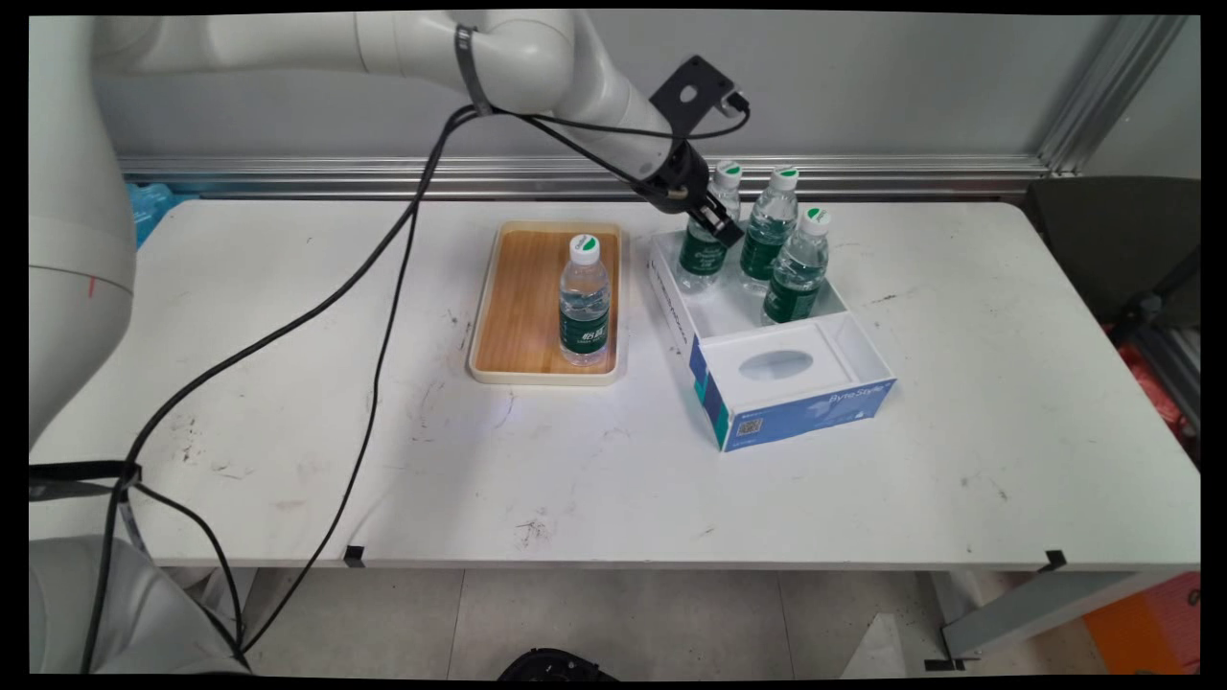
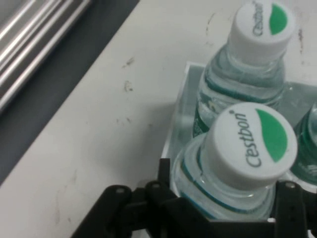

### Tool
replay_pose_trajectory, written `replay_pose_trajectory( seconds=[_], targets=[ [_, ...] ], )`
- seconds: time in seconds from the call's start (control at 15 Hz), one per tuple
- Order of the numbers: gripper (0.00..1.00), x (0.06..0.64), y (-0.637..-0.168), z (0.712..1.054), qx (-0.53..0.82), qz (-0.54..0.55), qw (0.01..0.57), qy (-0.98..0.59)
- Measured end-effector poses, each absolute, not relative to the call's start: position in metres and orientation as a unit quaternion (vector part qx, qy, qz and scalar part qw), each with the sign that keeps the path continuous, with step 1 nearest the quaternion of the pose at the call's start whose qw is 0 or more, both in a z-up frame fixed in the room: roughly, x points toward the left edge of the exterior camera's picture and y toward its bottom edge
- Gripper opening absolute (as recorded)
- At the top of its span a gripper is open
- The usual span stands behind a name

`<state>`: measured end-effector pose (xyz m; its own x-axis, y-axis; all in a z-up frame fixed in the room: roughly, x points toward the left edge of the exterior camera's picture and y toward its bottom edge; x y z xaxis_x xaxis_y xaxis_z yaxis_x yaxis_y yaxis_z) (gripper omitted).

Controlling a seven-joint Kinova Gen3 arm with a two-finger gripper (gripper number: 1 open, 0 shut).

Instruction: Place the picked object on the tray

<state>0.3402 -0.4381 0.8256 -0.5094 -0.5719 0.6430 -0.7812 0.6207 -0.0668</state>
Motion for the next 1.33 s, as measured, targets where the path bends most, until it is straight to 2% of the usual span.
replay_pose_trajectory(
  seconds=[0.47,0.93,1.33],
  targets=[
    [0.00,0.356,-0.413,0.887,0.396,0.189,0.323,-0.838],
    [0.00,0.396,-0.394,0.953,0.410,0.197,0.348,-0.820],
    [0.00,0.460,-0.390,0.974,0.400,0.190,0.344,-0.828]
  ],
)
